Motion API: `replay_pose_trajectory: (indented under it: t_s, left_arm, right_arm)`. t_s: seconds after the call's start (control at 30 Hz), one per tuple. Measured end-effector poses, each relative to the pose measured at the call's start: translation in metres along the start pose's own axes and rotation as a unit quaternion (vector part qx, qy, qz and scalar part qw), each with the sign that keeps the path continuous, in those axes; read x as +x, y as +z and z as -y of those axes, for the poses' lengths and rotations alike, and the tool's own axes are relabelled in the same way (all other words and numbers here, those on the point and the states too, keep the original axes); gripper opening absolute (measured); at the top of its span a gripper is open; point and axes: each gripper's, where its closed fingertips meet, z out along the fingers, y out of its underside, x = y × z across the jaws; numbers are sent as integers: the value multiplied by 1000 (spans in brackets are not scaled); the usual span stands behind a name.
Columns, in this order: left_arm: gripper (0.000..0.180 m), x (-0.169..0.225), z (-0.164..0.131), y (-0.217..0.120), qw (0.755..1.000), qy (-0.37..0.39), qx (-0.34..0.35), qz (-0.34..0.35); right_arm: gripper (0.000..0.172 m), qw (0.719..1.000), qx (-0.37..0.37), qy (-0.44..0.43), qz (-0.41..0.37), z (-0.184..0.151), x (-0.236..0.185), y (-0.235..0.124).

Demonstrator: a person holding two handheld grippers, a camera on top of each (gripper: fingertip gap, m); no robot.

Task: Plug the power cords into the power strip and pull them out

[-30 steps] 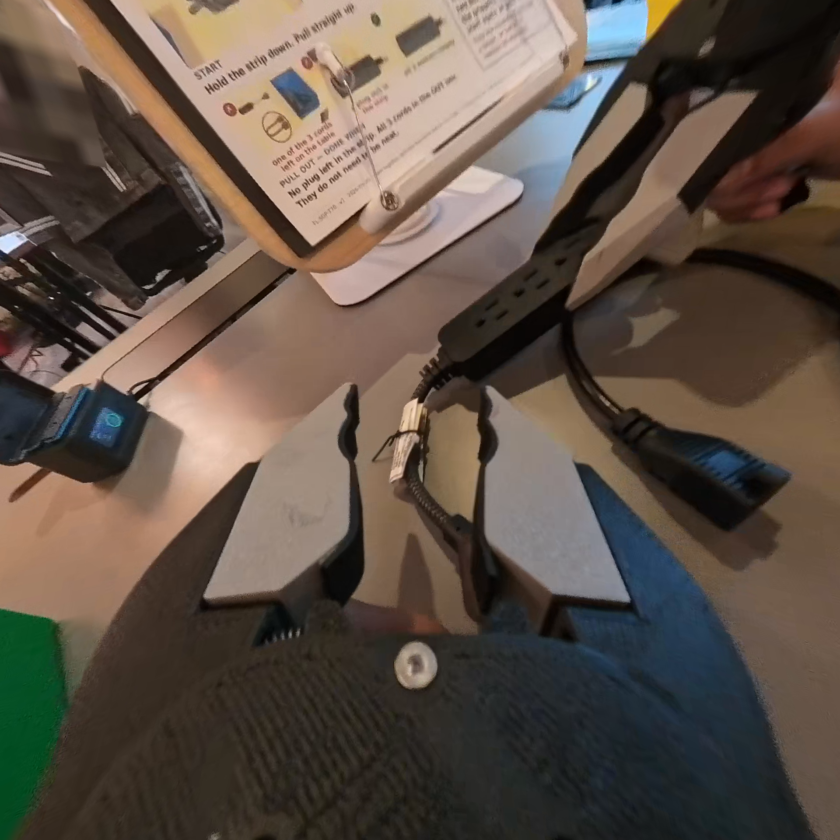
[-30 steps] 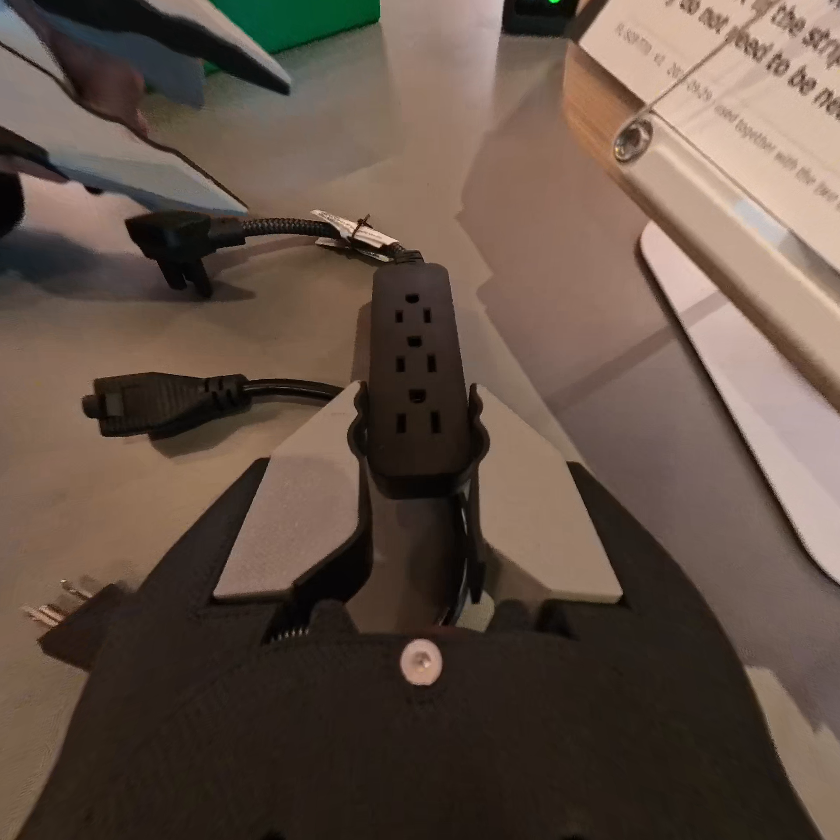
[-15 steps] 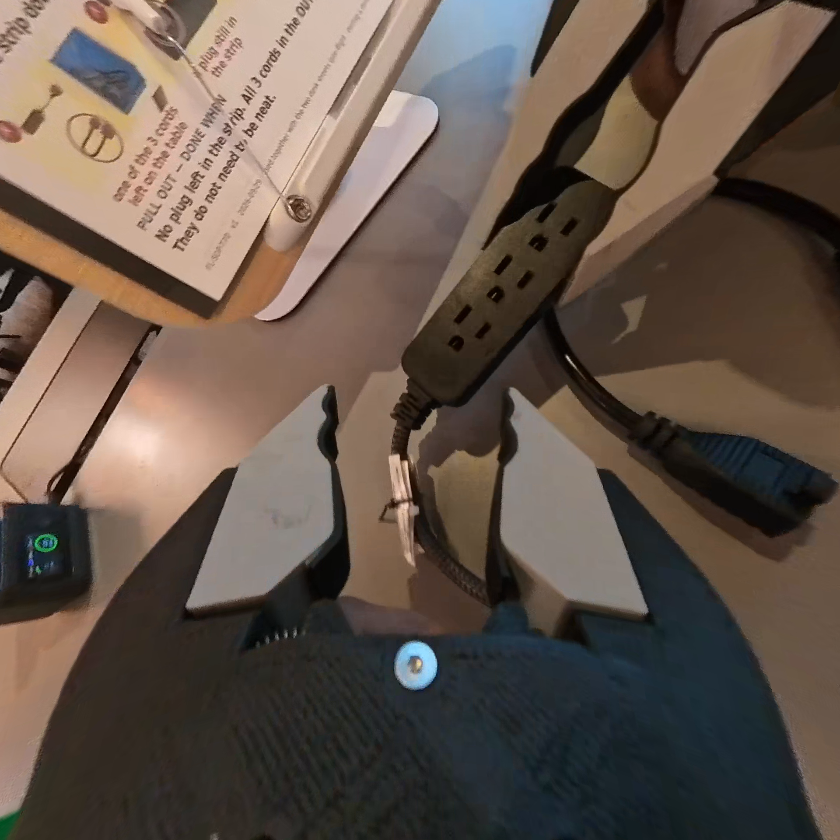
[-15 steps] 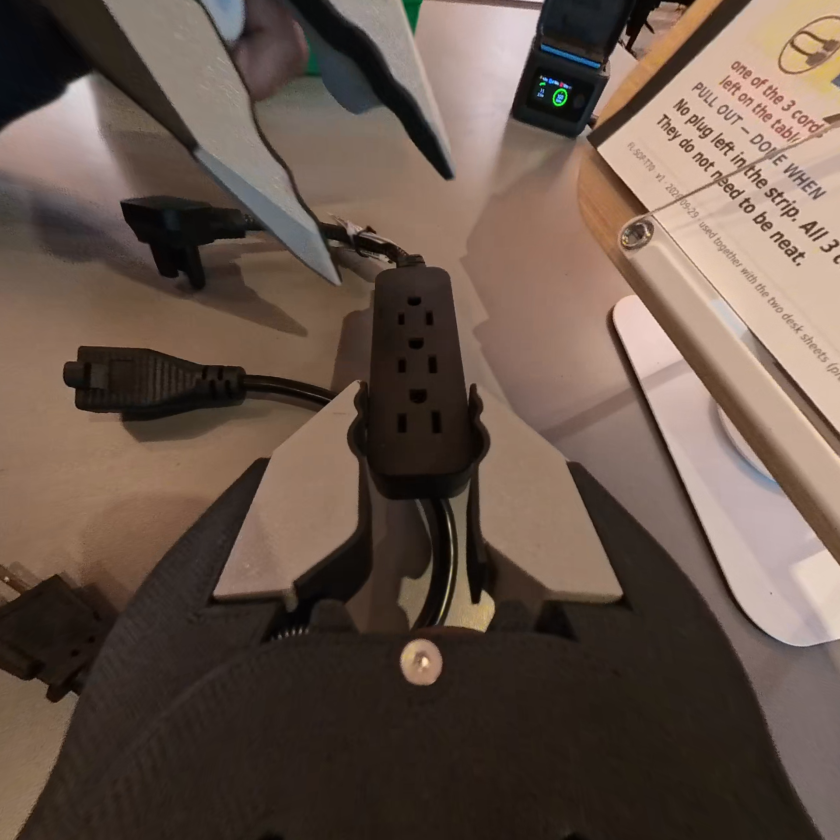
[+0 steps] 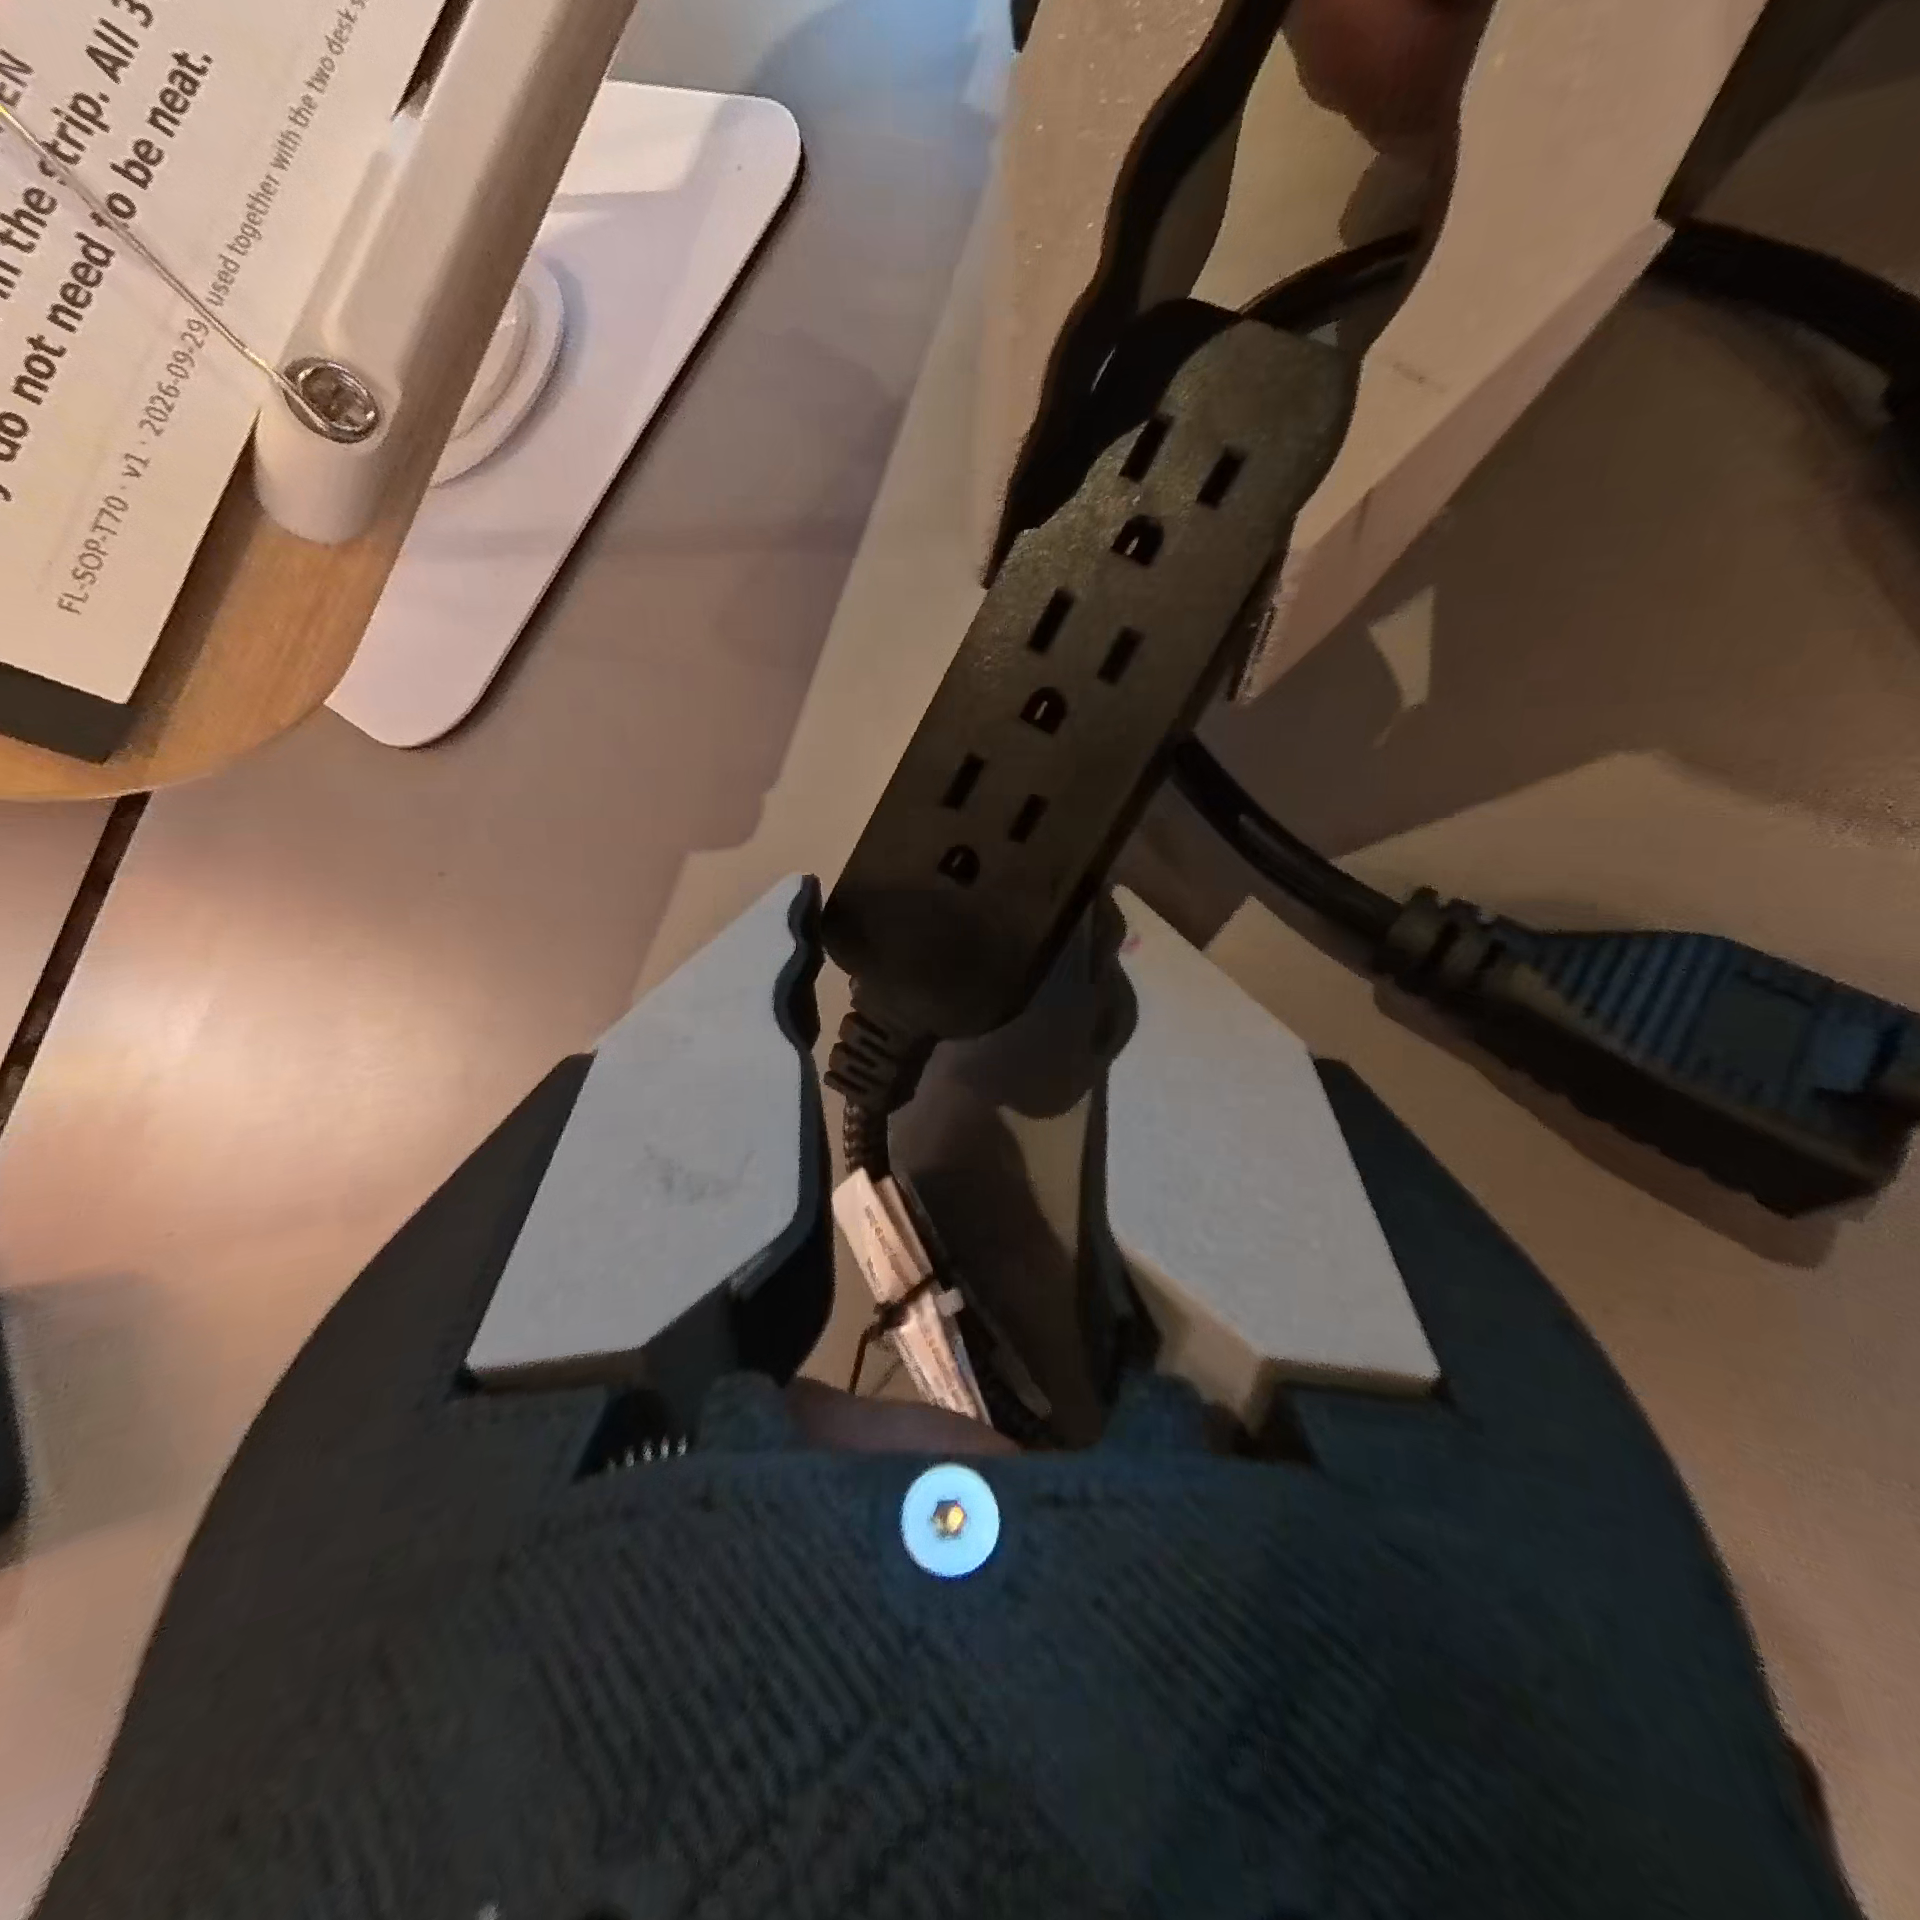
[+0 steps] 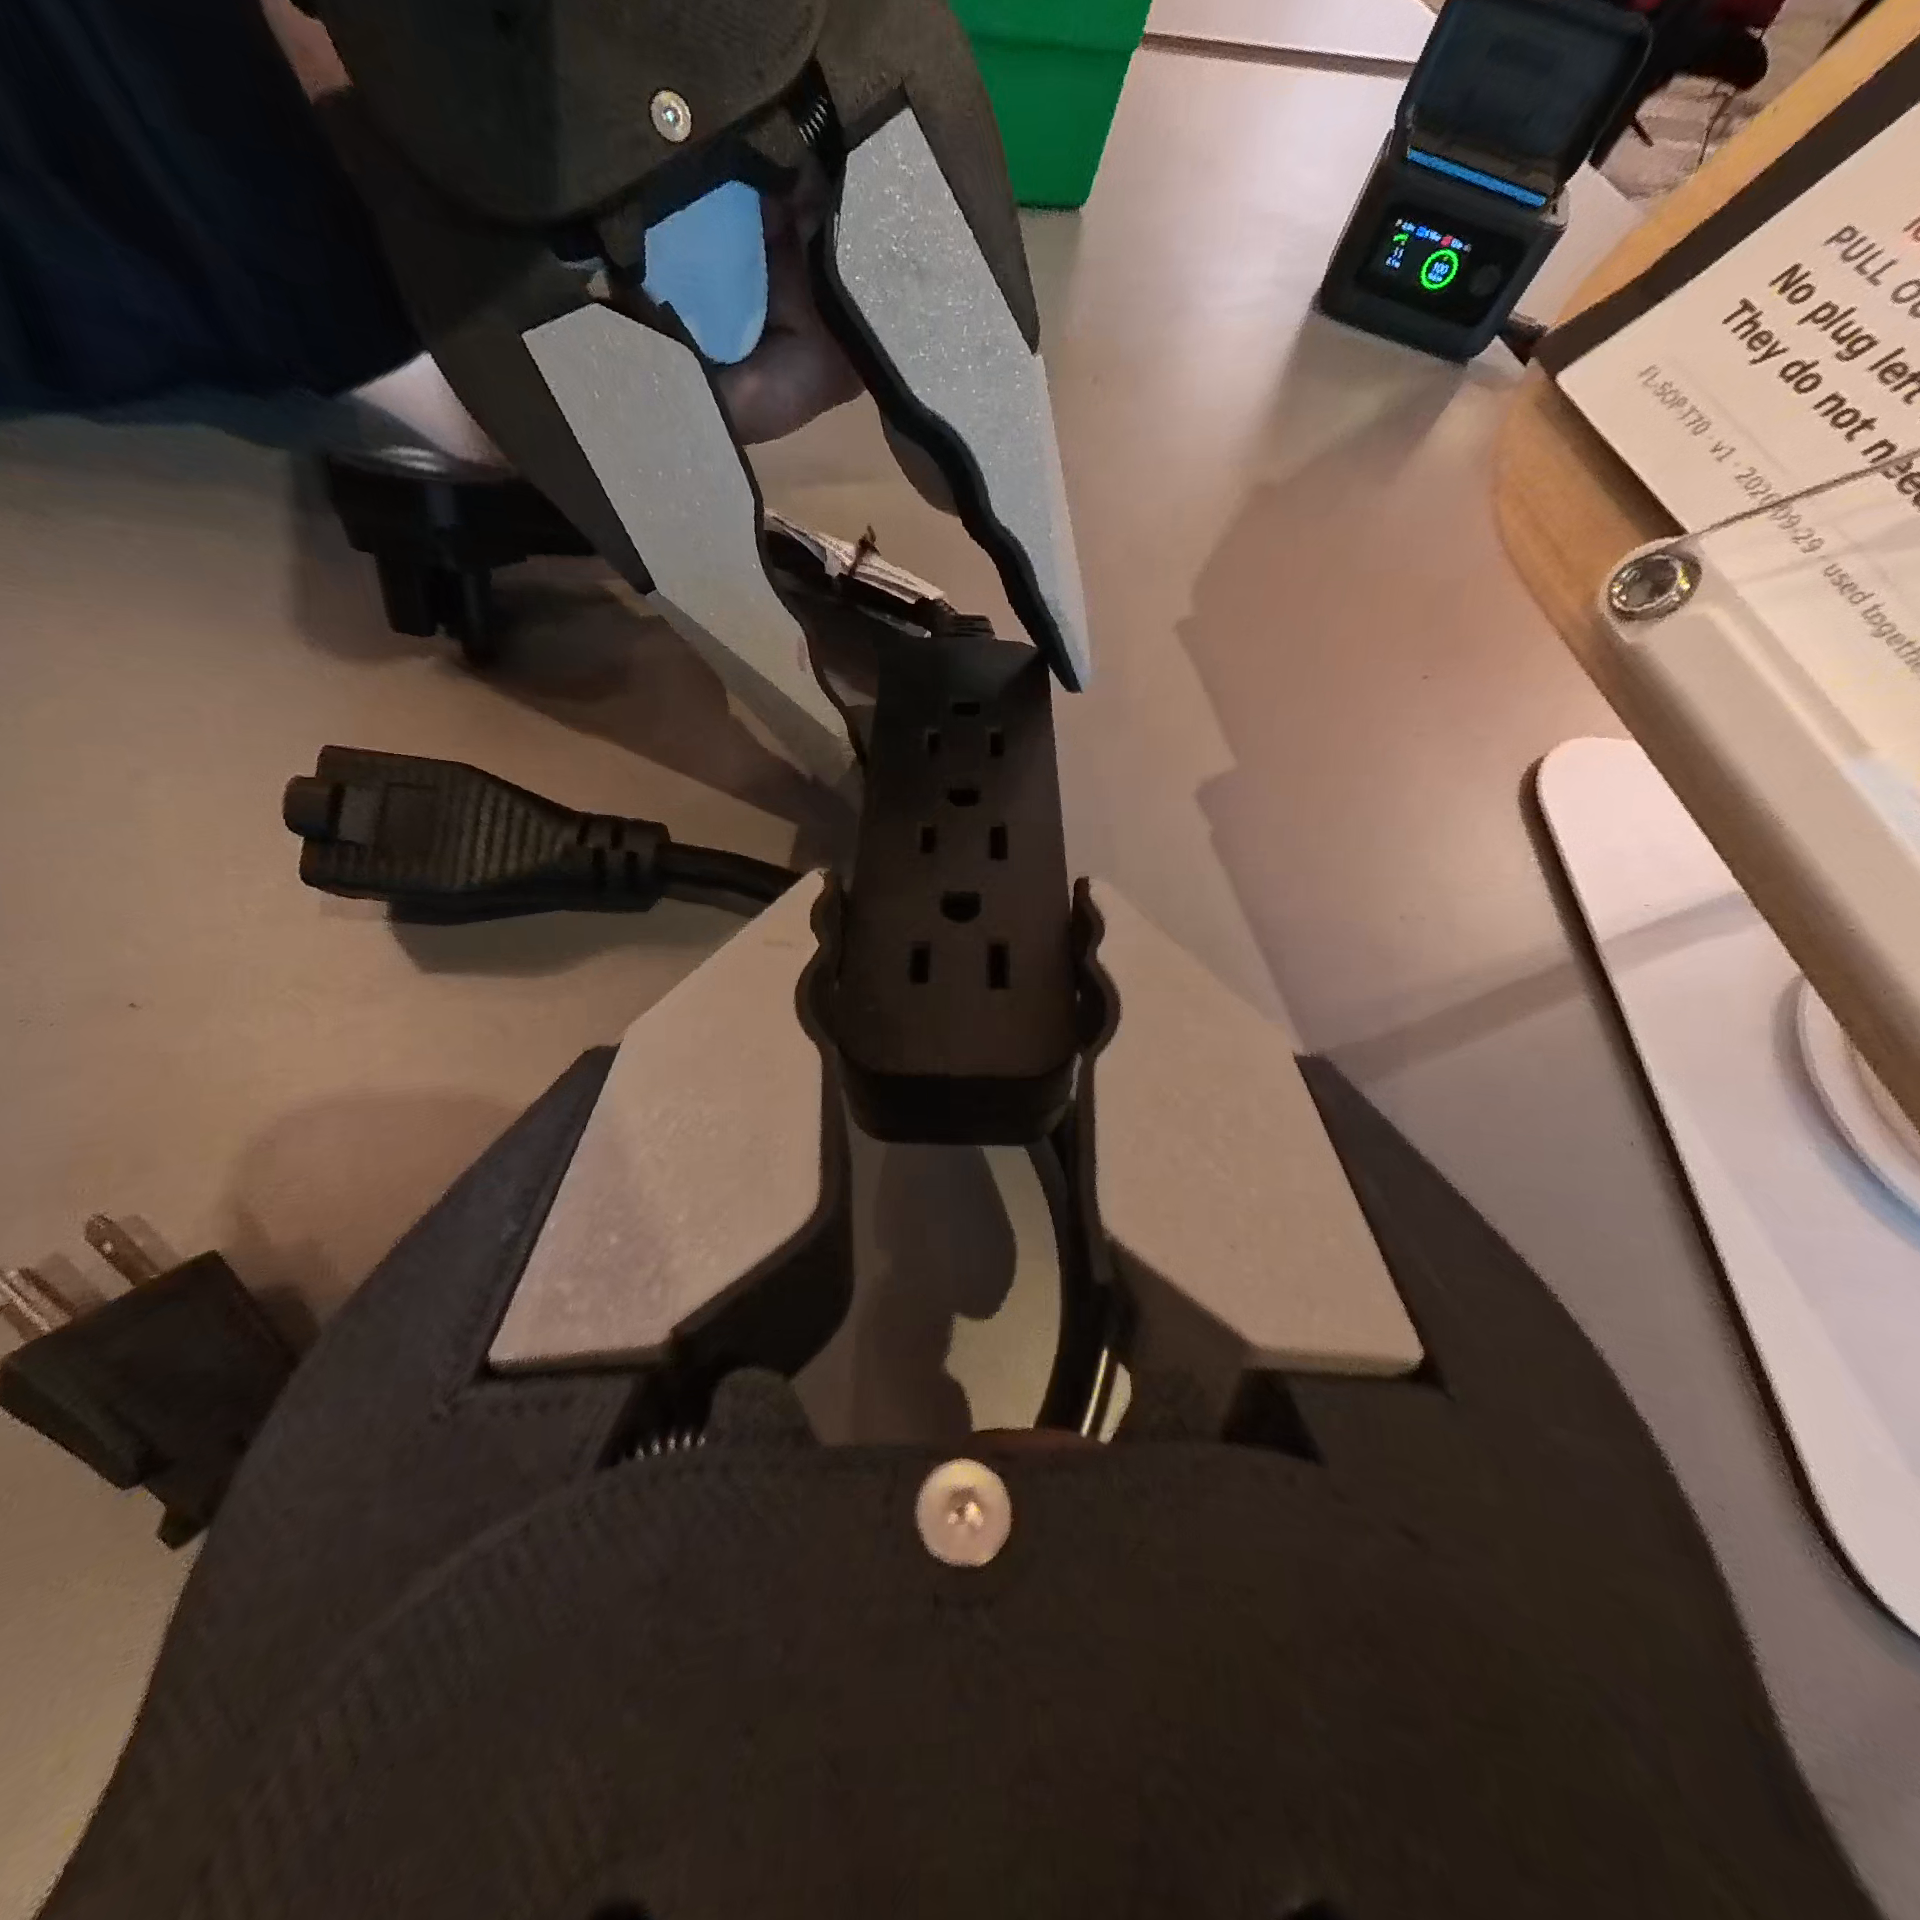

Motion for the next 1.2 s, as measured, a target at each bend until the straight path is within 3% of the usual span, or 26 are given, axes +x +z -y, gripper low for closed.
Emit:
replay_pose_trajectory:
  t_s: [0.27, 0.53, 0.8, 0.97, 1.07, 1.13, 1.2]
  left_arm:
    - [48, -3, 0, -2, 995, 87, -20, 53]
    - [48, -1, 16, -15, 974, 197, 12, 112]
    - [44, 9, 11, -31, 990, 132, 25, 41]
    - [68, 16, 7, -38, 997, 67, 33, -15]
    - [65, 26, 0, -29, 995, 92, 12, -30]
    - [47, 36, -1, -26, 991, 126, 7, -44]
    - [46, 35, 1, -25, 989, 147, 5, -30]
  right_arm:
    - [42, 999, -38, -32, -19, -16, 3, 6]
    - [42, 998, -44, -40, -21, -16, 1, 8]
    - [42, 991, -41, -124, -31, -1, -14, 4]
    - [42, 986, -27, -162, -18, 7, -29, 2]
    - [42, 982, -19, -188, -14, 10, -37, 5]
    - [42, 980, -22, -198, -16, 8, -38, 7]
    - [43, 980, -33, -198, -21, 3, -35, 9]
